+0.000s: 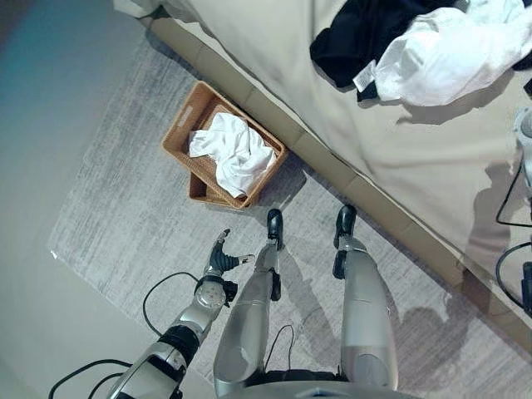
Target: Pick up clothes into the bucket
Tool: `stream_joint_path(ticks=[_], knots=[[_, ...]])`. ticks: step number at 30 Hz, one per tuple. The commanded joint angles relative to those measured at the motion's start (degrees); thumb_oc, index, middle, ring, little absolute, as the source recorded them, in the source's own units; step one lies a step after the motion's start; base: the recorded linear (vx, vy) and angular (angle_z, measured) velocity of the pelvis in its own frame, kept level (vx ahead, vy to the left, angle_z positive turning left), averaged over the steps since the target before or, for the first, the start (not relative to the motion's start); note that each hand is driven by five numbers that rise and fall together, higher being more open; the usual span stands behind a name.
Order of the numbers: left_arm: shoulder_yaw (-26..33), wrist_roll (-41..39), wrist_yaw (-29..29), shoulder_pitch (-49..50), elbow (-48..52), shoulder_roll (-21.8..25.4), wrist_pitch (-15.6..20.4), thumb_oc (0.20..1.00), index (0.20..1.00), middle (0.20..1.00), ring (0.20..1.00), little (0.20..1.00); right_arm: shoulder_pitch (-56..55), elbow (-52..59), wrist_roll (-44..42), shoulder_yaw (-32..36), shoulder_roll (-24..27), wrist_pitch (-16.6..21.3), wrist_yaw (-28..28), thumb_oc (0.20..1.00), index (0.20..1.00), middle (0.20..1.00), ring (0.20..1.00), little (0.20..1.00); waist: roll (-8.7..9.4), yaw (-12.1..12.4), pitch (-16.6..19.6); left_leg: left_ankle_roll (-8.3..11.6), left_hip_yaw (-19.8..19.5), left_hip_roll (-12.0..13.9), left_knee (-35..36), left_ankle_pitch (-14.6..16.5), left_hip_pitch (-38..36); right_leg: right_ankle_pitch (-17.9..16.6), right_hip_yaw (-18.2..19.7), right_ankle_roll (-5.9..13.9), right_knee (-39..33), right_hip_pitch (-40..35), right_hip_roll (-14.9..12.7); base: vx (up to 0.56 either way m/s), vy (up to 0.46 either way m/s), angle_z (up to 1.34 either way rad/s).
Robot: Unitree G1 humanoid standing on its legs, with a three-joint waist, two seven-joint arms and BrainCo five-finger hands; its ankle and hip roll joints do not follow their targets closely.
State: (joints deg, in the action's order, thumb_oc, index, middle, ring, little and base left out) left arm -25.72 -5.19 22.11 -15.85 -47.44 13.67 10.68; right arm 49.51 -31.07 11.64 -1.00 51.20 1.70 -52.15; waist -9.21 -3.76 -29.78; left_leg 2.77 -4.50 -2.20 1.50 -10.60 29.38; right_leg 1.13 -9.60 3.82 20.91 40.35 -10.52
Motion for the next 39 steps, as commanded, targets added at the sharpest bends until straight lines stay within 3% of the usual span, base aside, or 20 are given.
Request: stream_joint_path(ticks=[1, 6, 10, 11, 12, 17, 24, 39], knots=[[1.77, 2.54, 1.41, 1.75, -1.56, 0.47, 0.76, 1.000, 1.000, 1.000, 1.000, 1.000, 0.11, -1.46, -1.91, 2.51, -0.30, 1.12, -1.27, 0.213, 0.213, 0.213, 0.213, 0.213, 2.74, 0.48, -0.01, -0.02, 1.24, -1.36, -1.66, 2.29, -0.93, -2.37, 2.73, 2.95, -4.41, -4.98, -1.14, 0.00, 0.004, -0.13], [1.88, 2.69, 1.33, 2.03, -0.98, 0.29, 0.89, 1.000, 1.000, 1.000, 1.000, 1.000, -3.15, -4.29, -2.29, 2.03, -2.06, 0.92, 0.77, 0.200, 0.200, 0.200, 0.200, 0.200, 2.71, 0.38, -0.01, 0.06, 1.46, -1.35, -1.45, 1.97, -0.72, -2.62, 2.93, 2.84, -4.91, -4.87, -0.97, -0.02, 0.003, -0.08], [1.59, 2.72, 0.88, 2.19, -0.42, 0.14, 0.86, 1.000, 1.000, 1.000, 1.000, 1.000, -5.02, -10.47, -5.17, -1.84, -5.64, 2.38, 7.15, 0.200, 0.200, 0.200, 0.200, 0.200, 2.50, 0.46, -0.01, 0.16, 1.70, -1.20, -1.38, 1.65, -0.61, -3.00, 3.03, 2.59, -5.41, -4.92, -0.78, 0.00, 0.000, 0.00], [1.61, 2.71, 0.87, 2.36, -0.45, 0.11, 0.87, 1.000, 1.000, 1.000, 1.000, 1.000, -5.02, -10.59, -5.22, -2.02, -5.67, 2.43, 7.18, 0.288, 0.288, 0.288, 0.288, 0.288, 2.57, 0.38, -0.01, 0.19, 1.72, -1.22, -1.32, 1.95, -1.00, -2.57, 3.06, 2.62, -5.25, -5.20, -0.80, 0.00, 0.000, 0.00], [1.42, 2.83, 0.39, 2.54, -0.13, 0.29, 0.99, 1.000, 1.000, 1.000, 1.000, 1.000, -4.52, -13.10, -5.53, -4.61, -5.51, 2.86, 10.29, 1.000, 1.000, 1.000, 1.000, 1.000, 2.61, 0.59, -0.01, 0.23, 1.73, -1.16, -1.42, 1.89, -0.98, -2.66, 3.06, 2.58, -5.40, -5.29, -0.62, 0.00, 0.000, 0.00], [1.26, 2.67, 0.11, 2.81, -0.04, 0.75, 1.04, 1.000, 1.000, 1.000, 1.000, 1.000, -0.30, -16.90, -3.92, -11.43, -4.72, 2.56, 14.71, 1.000, 1.000, 1.000, 1.000, 1.000, 2.66, 1.14, -0.01, 0.42, 1.82, -0.86, -1.56, 1.57, -0.38, -2.78, 2.87, 2.37, -5.53, -4.84, -0.29, -0.01, -0.029, 0.00], [-0.40, 1.89, 0.08, 2.32, 0.83, 0.99, 1.11, 1.000, 1.000, 1.000, 1.000, 1.000, 8.92, -24.55, -2.29, -18.47, -3.60, 0.99, 16.00, 1.000, 1.000, 1.000, 1.000, 1.000, 1.67, 2.14, -0.01, 0.70, 1.16, -0.71, -1.13, 0.81, 0.78, -2.28, 2.11, 2.09, -4.30, -3.23, -0.30, 0.00, -0.005, 0.00], [-4.70, -0.82, -0.19, -0.55, 1.24, -0.48, 1.15, 1.000, 1.000, 1.000, 1.000, 1.000, 21.38, -41.00, -5.16, -25.20, -1.49, -0.82, 16.72, 1.000, 1.000, 1.000, 1.000, 1.000, -1.14, 3.90, -0.01, 1.00, -0.40, -0.97, -0.07, -0.22, 2.96, 0.53, 0.82, 1.68, 1.24, 1.10, -1.91, 0.01, -0.009, 0.07]])
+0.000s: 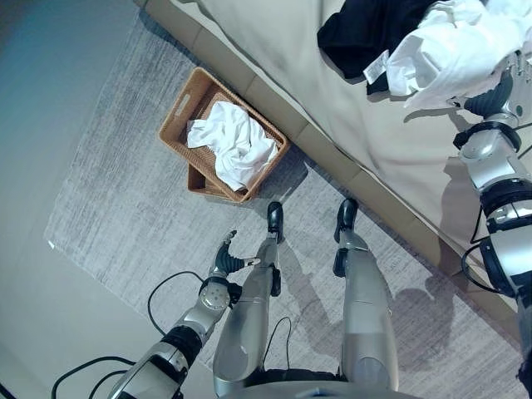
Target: Pick up clothes into the bucket
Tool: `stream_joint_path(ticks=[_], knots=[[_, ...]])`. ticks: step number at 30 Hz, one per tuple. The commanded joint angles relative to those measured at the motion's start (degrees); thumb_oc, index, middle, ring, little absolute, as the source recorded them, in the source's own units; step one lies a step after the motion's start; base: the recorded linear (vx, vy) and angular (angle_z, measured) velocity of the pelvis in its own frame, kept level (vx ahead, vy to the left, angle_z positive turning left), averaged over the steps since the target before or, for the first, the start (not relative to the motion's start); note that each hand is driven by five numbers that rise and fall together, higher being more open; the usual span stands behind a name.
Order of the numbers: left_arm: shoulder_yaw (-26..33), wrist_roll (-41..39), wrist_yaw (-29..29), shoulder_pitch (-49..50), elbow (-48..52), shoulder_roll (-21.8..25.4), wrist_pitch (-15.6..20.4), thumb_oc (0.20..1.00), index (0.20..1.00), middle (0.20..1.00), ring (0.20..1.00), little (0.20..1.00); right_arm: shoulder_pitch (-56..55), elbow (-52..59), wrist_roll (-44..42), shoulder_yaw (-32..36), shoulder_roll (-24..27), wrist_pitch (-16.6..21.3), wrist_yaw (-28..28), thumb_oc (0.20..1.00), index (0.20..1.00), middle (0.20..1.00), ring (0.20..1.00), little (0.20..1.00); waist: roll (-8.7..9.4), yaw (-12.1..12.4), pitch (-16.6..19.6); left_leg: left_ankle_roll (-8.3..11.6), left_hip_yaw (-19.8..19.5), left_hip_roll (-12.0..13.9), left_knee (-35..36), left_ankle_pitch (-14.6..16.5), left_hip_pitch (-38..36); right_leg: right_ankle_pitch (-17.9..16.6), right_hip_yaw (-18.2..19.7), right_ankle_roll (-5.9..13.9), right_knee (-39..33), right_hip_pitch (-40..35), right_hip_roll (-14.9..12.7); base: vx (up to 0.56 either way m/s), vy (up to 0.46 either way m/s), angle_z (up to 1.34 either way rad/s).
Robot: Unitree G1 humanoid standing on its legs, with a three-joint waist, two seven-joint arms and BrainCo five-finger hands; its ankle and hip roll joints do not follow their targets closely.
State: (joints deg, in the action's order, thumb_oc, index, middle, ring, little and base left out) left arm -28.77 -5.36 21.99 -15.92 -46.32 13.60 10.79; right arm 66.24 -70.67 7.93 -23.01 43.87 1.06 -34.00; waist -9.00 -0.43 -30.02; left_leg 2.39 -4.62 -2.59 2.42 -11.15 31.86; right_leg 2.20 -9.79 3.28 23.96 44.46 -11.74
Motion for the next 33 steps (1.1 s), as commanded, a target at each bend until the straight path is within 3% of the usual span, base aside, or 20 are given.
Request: stream_joint_path(ticks=[1, 7, 8, 9, 12, 17, 18, 26, 33], knots=[[-2.10, -1.07, -0.15, -0.79, 0.45, -0.66, 1.02, 1.000, 1.000, 1.000, 1.000, 1.000, 5.23, -2.03, -1.37, -3.89, 6.53, -0.23, -1.22, 1.000, 1.000, 1.000, 1.000, 1.000, -1.72, 0.77, 0.23, 1.36, -0.42, -0.71, -0.94, 0.26, 0.74, -0.09, 1.00, 2.19, -0.52, -2.08, -1.06, 0.02, -0.007, 0.19], [-3.14, -2.13, -0.67, -1.90, 0.87, -1.11, 1.11, 1.000, 1.000, 1.000, 1.000, 1.000, 8.83, -5.89, -0.32, -8.27, 6.80, -1.40, 3.66, 1.000, 1.000, 1.000, 1.000, 1.000, -2.29, 1.10, 0.23, 1.15, -0.87, -0.92, -1.30, 0.20, 1.92, 0.63, 1.31, 1.91, 1.49, -0.16, -1.47, 0.02, -0.008, 0.10], [-3.12, -2.24, -0.90, -2.06, 0.76, -1.24, 0.99, 1.000, 1.000, 1.000, 1.000, 1.000, 9.28, -6.31, -0.46, -8.57, 6.71, -1.33, 4.36, 0.498, 0.498, 0.498, 0.498, 0.498, -2.27, 1.09, 0.23, 1.14, -0.91, -0.89, -1.42, 0.22, 2.09, 0.72, 1.29, 1.90, 1.62, -0.02, -1.47, 0.01, -0.033, 0.01], [-3.15, -2.40, -1.06, -2.19, 0.62, -1.38, 0.86, 1.000, 1.000, 1.000, 1.000, 1.000, 9.31, -6.70, -0.94, -8.43, 6.38, -1.28, 4.91, 0.200, 0.200, 0.200, 0.200, 0.200, -2.26, 1.07, 0.23, 1.17, -1.01, -0.86, -1.57, 0.21, 2.19, 0.75, 1.35, 1.89, 1.73, 0.02, -1.41, 0.01, -0.039, 0.00], [-3.11, -2.58, -1.12, -2.13, 0.47, -1.67, 0.73, 1.000, 1.000, 1.000, 1.000, 1.000, 9.58, -5.95, -2.78, -7.38, 5.51, -0.65, 4.20, 0.200, 0.200, 0.200, 0.200, 0.200, -2.14, 0.93, 0.23, 1.21, -1.01, -0.80, -1.85, 0.25, 2.17, 0.91, 1.37, 1.85, 1.85, -0.03, -1.26, 0.00, -0.019, 0.03], [-2.92, -2.06, -0.39, -2.31, 0.07, -1.86, 0.50, 1.000, 1.000, 1.000, 1.000, 1.000, 7.73, 1.94, -13.25, -0.18, 3.50, 4.09, -1.36, 0.200, 0.200, 0.200, 0.200, 0.200, -1.50, 0.32, 0.23, 1.32, -0.76, -0.51, -2.36, 0.77, 1.31, 1.02, 1.56, 1.91, 1.59, -0.85, -0.83, 0.00, -0.007, 0.01], [-2.40, -1.81, 0.12, -2.53, -0.16, -1.62, 0.35, 1.000, 1.000, 1.000, 1.000, 1.000, 6.98, 7.51, -16.89, 2.19, 2.89, 6.47, -3.45, 0.200, 0.200, 0.200, 0.200, 0.200, -0.92, -0.02, 0.23, 1.42, -0.37, -0.27, -2.71, 1.06, 1.01, 0.88, 1.48, 1.95, 1.27, -1.14, -0.60, 0.00, 0.000, 0.00], [-0.36, -0.97, 1.21, -1.50, -1.49, -0.14, -0.13, 1.000, 1.000, 1.000, 1.000, 1.000, 6.15, 26.80, -18.33, 10.43, 2.36, 11.24, -13.06, 0.200, 0.200, 0.200, 0.200, 0.200, 1.93, -1.14, 0.23, 1.83, 0.69, 0.90, -3.77, 2.39, -1.08, -0.09, 1.31, 2.38, -1.27, -4.33, 0.72, -0.02, -0.008, -0.06], [2.19, 0.73, 0.81, 0.34, -3.28, 1.02, -0.85, 1.000, 1.000, 1.000, 1.000, 1.000, 4.38, 37.69, -12.39, 13.13, 4.87, 10.31, -15.61, 0.200, 0.200, 0.200, 0.200, 0.200, 4.27, -1.92, 0.23, 1.84, 1.14, 1.71, -5.56, 3.43, -3.95, -1.20, 0.94, 2.25, -3.24, -8.84, 1.72, -0.02, -0.002, -0.04]])
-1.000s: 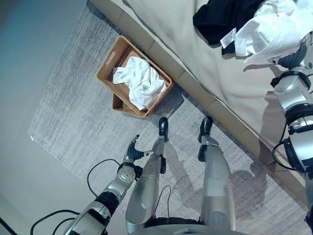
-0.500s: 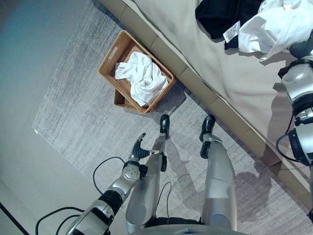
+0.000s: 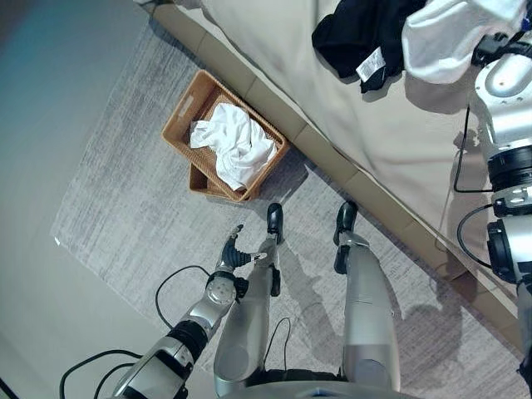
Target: Pick up clothes into the bucket
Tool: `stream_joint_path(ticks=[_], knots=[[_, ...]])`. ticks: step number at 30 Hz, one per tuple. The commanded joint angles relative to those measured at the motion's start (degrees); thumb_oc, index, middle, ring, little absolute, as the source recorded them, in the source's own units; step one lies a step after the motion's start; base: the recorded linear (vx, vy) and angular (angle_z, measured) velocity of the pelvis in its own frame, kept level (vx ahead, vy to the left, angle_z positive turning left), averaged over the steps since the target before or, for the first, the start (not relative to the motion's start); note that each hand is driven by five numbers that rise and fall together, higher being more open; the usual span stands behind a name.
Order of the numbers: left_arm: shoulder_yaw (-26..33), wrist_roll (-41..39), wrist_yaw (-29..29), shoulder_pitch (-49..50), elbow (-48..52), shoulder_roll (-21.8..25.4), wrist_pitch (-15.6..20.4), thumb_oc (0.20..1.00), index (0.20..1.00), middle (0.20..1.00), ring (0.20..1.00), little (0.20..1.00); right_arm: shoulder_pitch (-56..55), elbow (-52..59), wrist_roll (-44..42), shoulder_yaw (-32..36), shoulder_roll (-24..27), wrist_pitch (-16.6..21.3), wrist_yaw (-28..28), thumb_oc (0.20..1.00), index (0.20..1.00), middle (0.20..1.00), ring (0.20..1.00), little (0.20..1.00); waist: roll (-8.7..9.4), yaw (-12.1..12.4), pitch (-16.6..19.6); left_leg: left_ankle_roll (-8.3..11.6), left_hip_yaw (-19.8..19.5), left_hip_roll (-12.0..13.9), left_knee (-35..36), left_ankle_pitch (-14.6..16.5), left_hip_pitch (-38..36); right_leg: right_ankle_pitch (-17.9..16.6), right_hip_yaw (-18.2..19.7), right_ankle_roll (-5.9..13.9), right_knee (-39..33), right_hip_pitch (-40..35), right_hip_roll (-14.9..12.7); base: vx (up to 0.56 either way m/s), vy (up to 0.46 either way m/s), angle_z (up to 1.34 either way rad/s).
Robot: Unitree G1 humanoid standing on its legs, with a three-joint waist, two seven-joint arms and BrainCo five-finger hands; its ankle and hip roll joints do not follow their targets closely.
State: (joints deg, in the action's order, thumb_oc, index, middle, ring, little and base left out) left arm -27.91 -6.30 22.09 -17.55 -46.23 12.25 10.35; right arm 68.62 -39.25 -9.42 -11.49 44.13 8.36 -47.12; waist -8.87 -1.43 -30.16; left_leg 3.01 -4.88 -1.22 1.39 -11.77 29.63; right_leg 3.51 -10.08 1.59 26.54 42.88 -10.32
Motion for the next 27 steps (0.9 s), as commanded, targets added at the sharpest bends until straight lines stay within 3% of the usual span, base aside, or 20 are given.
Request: stream_joint_path(ticks=[1, 8, 15, 23, 27], knots=[[1.89, 2.29, 0.57, 2.45, -4.06, 2.51, -0.64, 1.000, 1.000, 1.000, 1.000, 1.000, 1.56, 7.88, 6.18, 1.69, 5.06, 2.68, -2.61, 0.200, 0.200, 0.200, 0.200, 0.200, 4.74, -1.17, 0.37, 1.21, 1.53, 0.37, -4.87, 4.69, -2.85, -2.25, 1.26, 4.00, -6.01, -8.72, 0.44, -0.01, -0.015, -0.03], [3.90, 5.96, -0.90, 3.21, -11.39, 3.48, -2.11, 1.000, 1.000, 1.000, 1.000, 1.000, 1.79, 9.09, 8.31, 2.31, 8.11, 2.35, -2.53, 0.200, 0.200, 0.200, 0.200, 0.200, 7.93, -1.56, 0.38, 0.99, 2.32, 1.19, -5.44, 6.18, -10.28, -4.09, 0.86, 4.23, -10.67, -18.28, 2.09, 0.02, -0.005, -0.09], [4.34, 13.05, -2.95, 5.02, -17.26, 5.28, -3.57, 1.000, 1.000, 1.000, 1.000, 1.000, 2.07, 8.25, 8.26, 1.24, 10.40, 2.89, 0.14, 0.200, 0.200, 0.200, 0.200, 0.200, 11.48, -1.67, 9.14, 1.14, 4.84, 2.21, -4.06, 8.49, -17.79, -5.90, 1.13, 5.04, -19.72, -28.70, 4.29, 0.10, 0.015, -0.20], [5.72, 13.75, -3.71, 6.54, -15.09, 5.67, -3.02, 1.000, 1.000, 1.000, 1.000, 1.000, -1.29, 9.81, 9.24, 0.85, 10.78, 2.18, 4.02, 0.200, 0.200, 0.200, 0.200, 0.200, 12.33, -1.63, 16.16, 1.09, 6.23, 2.85, -2.90, 10.31, -23.75, -5.73, 1.32, 5.25, -23.51, -35.36, 5.00, 0.10, 0.018, -0.14], [5.41, 12.34, -5.18, 8.08, -7.69, 5.90, -1.46, 1.000, 1.000, 1.000, 1.000, 1.000, -5.06, 10.86, 10.22, 0.41, 9.77, 1.42, 7.84, 0.200, 0.200, 0.200, 0.200, 0.200, 12.69, -1.47, 19.37, 0.78, 7.06, 2.93, -2.50, 11.48, -26.85, -5.47, 1.66, 5.43, -24.89, -38.61, 5.16, 0.09, 0.011, -0.06]])
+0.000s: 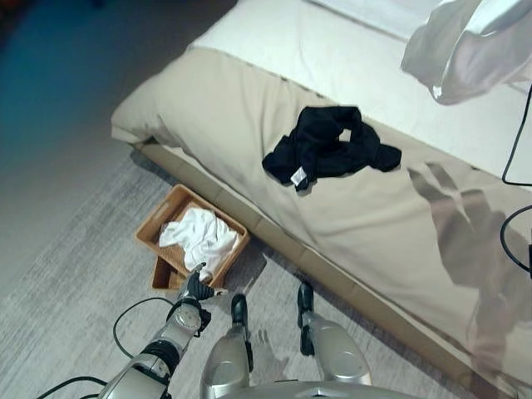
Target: Pick up clothes into the bucket
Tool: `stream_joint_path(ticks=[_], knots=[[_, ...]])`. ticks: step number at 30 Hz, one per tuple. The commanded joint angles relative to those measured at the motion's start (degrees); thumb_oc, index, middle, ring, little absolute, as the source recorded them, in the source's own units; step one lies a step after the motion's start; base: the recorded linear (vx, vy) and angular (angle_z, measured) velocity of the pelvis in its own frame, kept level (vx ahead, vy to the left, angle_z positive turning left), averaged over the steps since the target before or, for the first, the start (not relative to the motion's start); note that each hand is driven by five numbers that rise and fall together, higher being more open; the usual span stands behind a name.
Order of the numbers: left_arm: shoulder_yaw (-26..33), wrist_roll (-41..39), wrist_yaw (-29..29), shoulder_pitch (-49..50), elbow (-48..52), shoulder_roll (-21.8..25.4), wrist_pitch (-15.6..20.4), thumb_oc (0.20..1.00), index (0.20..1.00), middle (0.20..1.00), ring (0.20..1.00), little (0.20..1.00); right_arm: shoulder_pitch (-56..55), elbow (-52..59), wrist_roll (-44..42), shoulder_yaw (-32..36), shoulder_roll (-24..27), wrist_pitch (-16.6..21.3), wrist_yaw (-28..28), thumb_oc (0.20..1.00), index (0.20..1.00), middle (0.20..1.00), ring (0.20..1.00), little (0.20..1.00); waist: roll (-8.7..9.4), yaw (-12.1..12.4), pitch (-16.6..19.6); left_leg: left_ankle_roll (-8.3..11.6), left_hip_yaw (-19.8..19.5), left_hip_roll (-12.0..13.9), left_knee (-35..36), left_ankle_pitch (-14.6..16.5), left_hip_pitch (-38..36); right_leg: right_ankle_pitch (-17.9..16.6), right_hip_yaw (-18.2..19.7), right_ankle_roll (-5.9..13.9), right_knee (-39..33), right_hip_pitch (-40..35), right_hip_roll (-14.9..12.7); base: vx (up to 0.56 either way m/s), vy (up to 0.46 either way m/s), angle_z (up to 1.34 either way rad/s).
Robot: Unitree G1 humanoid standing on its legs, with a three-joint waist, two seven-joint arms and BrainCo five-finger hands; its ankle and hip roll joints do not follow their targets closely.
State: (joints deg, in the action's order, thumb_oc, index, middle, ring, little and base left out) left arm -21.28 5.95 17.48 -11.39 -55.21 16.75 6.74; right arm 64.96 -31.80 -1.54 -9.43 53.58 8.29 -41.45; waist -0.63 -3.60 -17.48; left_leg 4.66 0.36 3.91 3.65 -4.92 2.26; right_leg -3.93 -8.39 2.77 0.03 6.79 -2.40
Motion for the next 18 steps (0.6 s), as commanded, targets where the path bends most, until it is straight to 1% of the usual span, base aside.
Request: stream_joint_path(ticks=[1, 2, 3, 4, 5, 6, 7, 8, 9, 10, 12, 13, 14, 15, 16, 17, 18], knots=[[-1.86, 0.05, -1.28, 2.32, 4.75, 1.72, 2.64, 1.000, 1.000, 1.000, 1.000, 1.000, -2.75, 4.14, 2.72, -1.65, 0.15, 1.44, 3.23, 0.200, 0.200, 0.200, 0.200, 0.200, 4.49, 0.75, 7.47, -0.93, 2.01, -2.13, -4.63, 4.87, -0.24, 2.03, 0.15, 4.28, 1.37, -3.33, -2.70, 0.10, 0.015, -0.09], [-2.37, -0.58, -1.77, 2.13, 8.60, 1.81, 3.61, 1.000, 1.000, 1.000, 1.000, 1.000, -3.97, 4.63, 2.78, -2.13, -0.78, 1.45, 4.59, 0.200, 0.200, 0.200, 0.200, 0.200, 4.45, 0.62, 8.13, -0.95, 2.16, -2.15, -4.58, 5.06, -0.77, 2.10, 0.25, 4.34, 1.20, -3.87, -2.75, 0.10, 0.010, -0.11], [-2.66, -0.82, -2.51, 2.71, 11.34, 2.44, 3.60, 1.000, 1.000, 1.000, 1.000, 1.000, -5.17, 4.76, 2.63, -1.86, -0.86, 1.30, 5.52, 0.200, 0.200, 0.200, 0.200, 0.200, 4.52, 0.69, 8.76, -1.01, 2.34, -2.10, -4.41, 5.30, -1.49, 2.15, 0.21, 4.40, 0.90, -4.56, -2.73, 0.09, 0.017, -0.06], [-3.09, -1.84, -3.25, 2.51, 15.83, 2.87, 4.42, 1.000, 1.000, 1.000, 1.000, 1.000, -6.98, 5.32, 4.09, -2.91, -1.19, 0.59, 7.93, 0.200, 0.200, 0.200, 0.200, 0.200, 4.47, 0.62, 9.47, -1.08, 2.49, -2.13, -4.26, 5.50, -2.23, 2.28, 0.32, 4.45, 0.76, -5.26, -2.76, 0.08, 0.011, -0.06], [-3.21, -2.51, -3.75, 2.60, 19.19, 3.29, 4.66, 1.000, 1.000, 1.000, 1.000, 1.000, -8.31, 5.71, 4.44, -2.80, -1.32, 0.56, 8.39, 0.200, 0.200, 0.200, 0.200, 0.200, 4.50, 0.67, 9.89, -1.16, 2.51, -2.13, -4.17, 5.67, -2.77, 2.38, 0.23, 4.44, 0.58, -5.90, -2.82, 0.09, 0.016, -0.04], [-3.05, -4.43, -4.72, 2.04, 24.38, 3.67, 5.52, 1.000, 1.000, 1.000, 1.000, 1.000, -10.72, 6.62, 5.25, -3.32, -1.97, 0.21, 10.91, 0.200, 0.200, 0.200, 0.200, 0.200, 4.38, 0.55, 10.83, -1.28, 2.60, -2.24, -4.06, 5.95, -3.64, 2.59, 0.18, 4.45, 0.41, -6.88, -2.80, 0.06, 0.010, -0.04], [-3.06, -4.50, -4.82, 2.21, 24.63, 3.82, 5.37, 1.000, 1.000, 1.000, 1.000, 1.000, -10.97, 6.79, 5.28, -3.14, -2.00, 0.15, 10.96, 0.200, 0.200, 0.200, 0.200, 0.200, 4.44, 0.58, 10.83, -1.28, 2.60, -2.24, -4.01, 5.96, -3.77, 2.59, 0.17, 4.45, 0.35, -7.02, -2.79, 0.07, 0.012, -0.03], [-2.78, -6.17, -5.36, 1.79, 28.83, 4.23, 5.95, 1.000, 1.000, 1.000, 1.000, 1.000, -13.66, 8.14, 5.87, -3.01, -3.69, 0.02, 12.46, 0.200, 0.200, 0.200, 0.200, 0.200, 4.39, 0.57, 11.28, -1.34, 2.62, -2.23, -3.84, 6.06, -4.29, 2.78, 0.12, 4.48, 0.29, -7.60, -2.86, 0.06, 0.005, -0.06], [-2.51, -8.40, -6.26, 0.11, 33.55, 4.34, 6.56, 1.000, 1.000, 1.000, 1.000, 1.000, -17.59, 10.92, 6.97, -3.63, -5.56, 0.06, 15.39, 0.200, 0.200, 0.200, 0.200, 0.200, 4.17, 0.32, 12.03, -1.47, 2.49, -2.30, -3.64, 6.27, -5.13, 3.11, 0.05, 4.47, 0.28, -8.45, -2.93, 0.06, 0.005, -0.10], [-2.56, -8.50, -6.35, 0.26, 33.75, 4.53, 6.44, 1.000, 1.000, 1.000, 1.000, 1.000, -18.00, 11.22, 7.06, -3.32, -5.63, -0.05, 15.46, 0.200, 0.200, 0.200, 0.200, 0.200, 4.29, 0.36, 12.03, -1.48, 2.47, -2.30, -3.59, 6.28, -5.26, 3.13, 0.02, 4.47, 0.24, -8.60, -2.93, 0.04, -0.006, -0.11], [-2.33, -11.07, -8.03, -1.69, 39.21, 5.22, 6.86, 1.000, 1.000, 1.000, 1.000, 1.000, -23.51, 14.35, 7.29, -3.29, -7.87, 0.18, 19.60, 0.200, 0.200, 0.200, 0.200, 0.200, 4.35, 0.28, 12.89, -1.64, 2.38, -2.40, -3.42, 5.87, -5.76, 3.01, -0.41, 4.39, 0.16, -9.36, -3.11, 0.03, -0.013, -0.06], [-2.36, -11.12, -8.07, -1.59, 39.31, 5.30, 6.78, 1.000, 1.000, 1.000, 1.000, 1.000, -23.70, 14.47, 7.31, -3.19, -7.90, 0.13, 19.66, 0.200, 0.200, 0.200, 0.200, 0.200, 4.33, 0.29, 12.98, -1.58, 2.32, -2.31, -3.27, 6.36, -6.15, 3.46, -0.43, 4.47, 0.07, -9.73, -3.01, 0.05, -0.006, 0.00], [-2.78, -13.96, -9.65, -3.59, 42.96, 5.51, 6.58, 1.000, 1.000, 1.000, 1.000, 1.000, -26.50, 16.76, 7.03, -3.72, -9.29, 0.02, 22.26, 0.200, 0.200, 0.200, 0.200, 0.200, 4.23, 0.28, 13.42, -1.65, 2.27, -2.49, -3.21, 5.92, -6.33, 3.13, -0.73, 4.43, -0.07, -10.12, -3.19, 0.07, -0.002, 0.01], [-2.80, -14.01, -9.68, -3.53, 42.99, 5.55, 6.54, 1.000, 1.000, 1.000, 1.000, 1.000, -26.63, 16.84, 7.04, -3.66, -9.32, -0.02, 22.31, 0.200, 0.200, 0.200, 0.200, 0.200, 4.19, 0.29, 13.51, -1.59, 2.22, -2.40, -3.07, 6.40, -6.69, 3.57, -0.73, 4.50, -0.16, -10.46, -3.09, 0.03, -0.002, 0.01], [-3.29, -16.57, -11.26, -5.81, 45.77, 6.17, 6.37, 1.000, 1.000, 1.000, 1.000, 1.000, -28.67, 18.98, 6.11, -4.13, -10.38, 0.16, 24.71, 0.200, 0.200, 0.200, 0.200, 0.200, 4.13, 0.29, 13.89, -1.71, 2.24, -2.49, -3.03, 6.00, -6.82, 3.23, -0.94, 4.50, -0.25, -10.67, -3.23, 0.07, -0.004, 0.02], [-3.32, -16.61, -11.28, -5.76, 45.79, 6.20, 6.33, 1.000, 1.000, 1.000, 1.000, 1.000, -28.78, 19.05, 6.11, -4.07, -10.39, 0.13, 24.75, 0.200, 0.200, 0.200, 0.200, 0.200, 4.08, 0.31, 13.97, -1.65, 2.19, -2.40, -2.88, 6.49, -7.18, 3.66, -0.94, 4.57, -0.33, -11.00, -3.13, 0.00, 0.000, 0.00], [-4.03, -18.57, -11.97, -8.14, 47.24, 6.05, 6.23, 1.000, 1.000, 1.000, 1.000, 1.000, -29.83, 21.49, 4.89, -4.80, -11.28, 0.51, 27.00, 0.200, 0.200, 0.200, 0.200, 0.200, 4.05, 0.31, 14.15, -1.73, 2.17, -2.54, -2.86, 5.97, -7.17, 3.32, -1.08, 4.51, -0.27, -10.99, -3.28, 0.04, 0.001, 0.02]])
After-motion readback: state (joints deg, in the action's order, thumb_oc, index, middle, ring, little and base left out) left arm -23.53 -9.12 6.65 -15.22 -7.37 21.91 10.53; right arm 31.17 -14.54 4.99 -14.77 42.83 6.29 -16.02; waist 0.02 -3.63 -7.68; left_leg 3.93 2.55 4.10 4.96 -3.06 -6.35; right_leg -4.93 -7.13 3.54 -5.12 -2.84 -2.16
